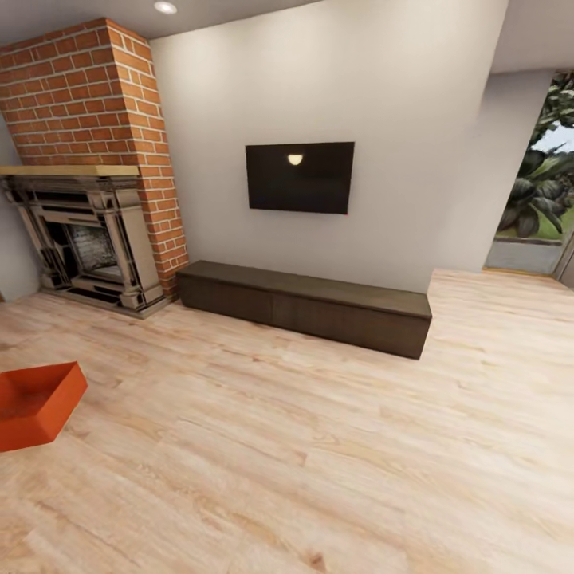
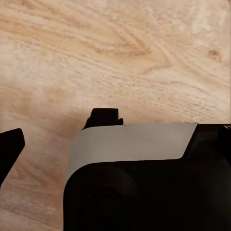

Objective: Move the two storage containers from the living room to the garage. In the garage, place one container on the floor and stack the other container on top of it (either order is fine).

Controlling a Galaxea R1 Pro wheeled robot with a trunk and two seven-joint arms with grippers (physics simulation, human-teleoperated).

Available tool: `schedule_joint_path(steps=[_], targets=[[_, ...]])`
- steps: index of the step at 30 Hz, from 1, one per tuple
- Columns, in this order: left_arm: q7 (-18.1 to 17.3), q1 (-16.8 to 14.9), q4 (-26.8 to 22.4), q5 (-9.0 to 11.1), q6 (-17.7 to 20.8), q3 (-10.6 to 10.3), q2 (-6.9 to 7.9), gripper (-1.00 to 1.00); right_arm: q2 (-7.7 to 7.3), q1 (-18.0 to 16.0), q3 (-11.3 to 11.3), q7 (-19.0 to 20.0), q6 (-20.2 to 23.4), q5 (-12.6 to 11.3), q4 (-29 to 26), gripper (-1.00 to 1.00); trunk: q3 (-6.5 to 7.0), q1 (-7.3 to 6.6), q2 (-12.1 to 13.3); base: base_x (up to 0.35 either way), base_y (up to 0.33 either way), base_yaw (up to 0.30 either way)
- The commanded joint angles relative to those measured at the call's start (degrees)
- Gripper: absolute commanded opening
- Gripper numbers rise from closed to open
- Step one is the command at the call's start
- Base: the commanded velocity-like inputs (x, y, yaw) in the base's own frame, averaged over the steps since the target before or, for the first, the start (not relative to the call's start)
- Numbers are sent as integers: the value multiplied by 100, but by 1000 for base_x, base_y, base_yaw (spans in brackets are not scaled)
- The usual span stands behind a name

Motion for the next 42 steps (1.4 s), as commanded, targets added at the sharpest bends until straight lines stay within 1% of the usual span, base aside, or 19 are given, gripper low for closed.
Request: schedule_joint_path(steps=[1, 42], targets=[[20, -5, 8, 32, -20, -39, -2, 100, 0, -1, 48, -24, -11, -45, -4, 100, -6, 3, -2, 323, 0, 268], [20, -5, 14, 32, -20, -39, -2, 100, -5, -1, 47, -24, -14, -45, -4, 100, -6, 3, -2, 323, 0, 268]])
